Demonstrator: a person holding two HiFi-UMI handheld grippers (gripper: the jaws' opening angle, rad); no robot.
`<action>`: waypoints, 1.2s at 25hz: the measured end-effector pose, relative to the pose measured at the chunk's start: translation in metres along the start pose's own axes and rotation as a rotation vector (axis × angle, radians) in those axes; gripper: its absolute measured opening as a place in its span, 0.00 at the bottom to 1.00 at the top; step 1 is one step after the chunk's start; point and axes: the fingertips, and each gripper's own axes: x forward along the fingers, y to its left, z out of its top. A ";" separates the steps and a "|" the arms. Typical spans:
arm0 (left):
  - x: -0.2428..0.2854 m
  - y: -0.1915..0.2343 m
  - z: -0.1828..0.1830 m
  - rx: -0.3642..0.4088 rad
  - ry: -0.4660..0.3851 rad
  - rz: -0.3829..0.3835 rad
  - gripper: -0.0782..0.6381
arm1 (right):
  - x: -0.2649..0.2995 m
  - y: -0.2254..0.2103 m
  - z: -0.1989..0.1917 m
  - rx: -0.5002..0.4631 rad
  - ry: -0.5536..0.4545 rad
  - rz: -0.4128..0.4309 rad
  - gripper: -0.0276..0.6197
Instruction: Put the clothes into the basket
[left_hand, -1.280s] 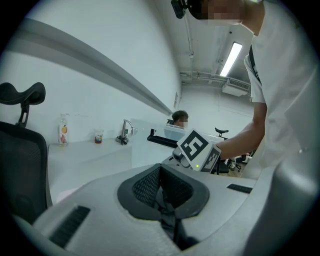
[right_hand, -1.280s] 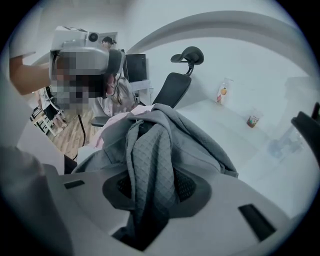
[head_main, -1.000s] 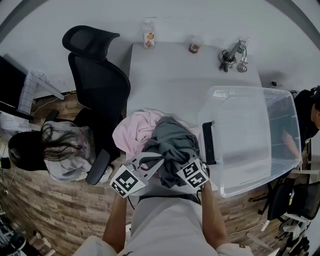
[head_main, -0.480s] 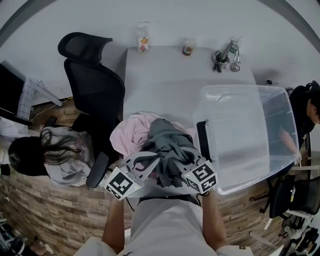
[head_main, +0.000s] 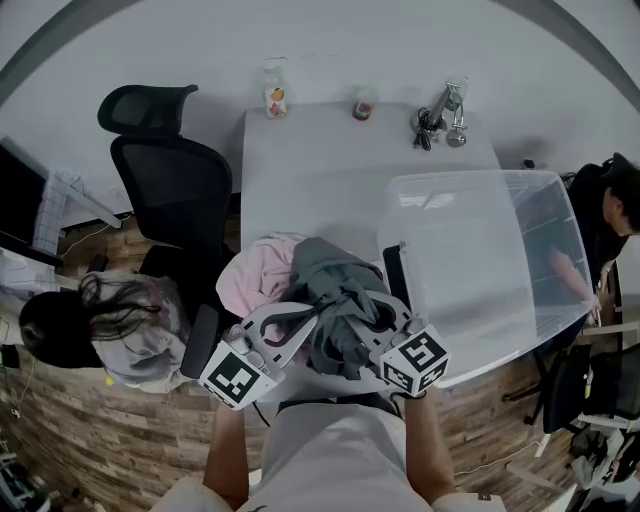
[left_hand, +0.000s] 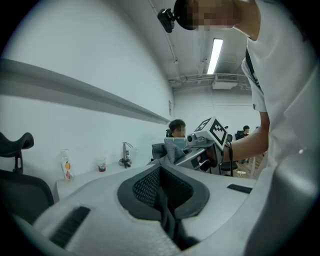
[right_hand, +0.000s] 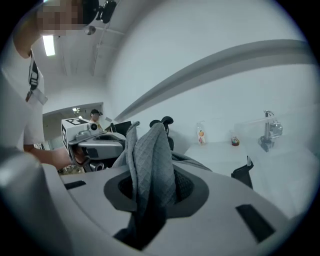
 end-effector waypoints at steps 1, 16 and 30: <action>0.000 0.000 0.006 0.008 -0.009 -0.001 0.11 | -0.003 0.001 0.008 0.003 -0.022 0.000 0.18; 0.014 -0.004 0.080 0.206 -0.093 -0.090 0.11 | -0.042 -0.007 0.091 -0.008 -0.243 -0.056 0.18; 0.044 -0.020 0.128 0.286 -0.116 -0.130 0.11 | -0.102 -0.030 0.146 0.001 -0.410 -0.097 0.18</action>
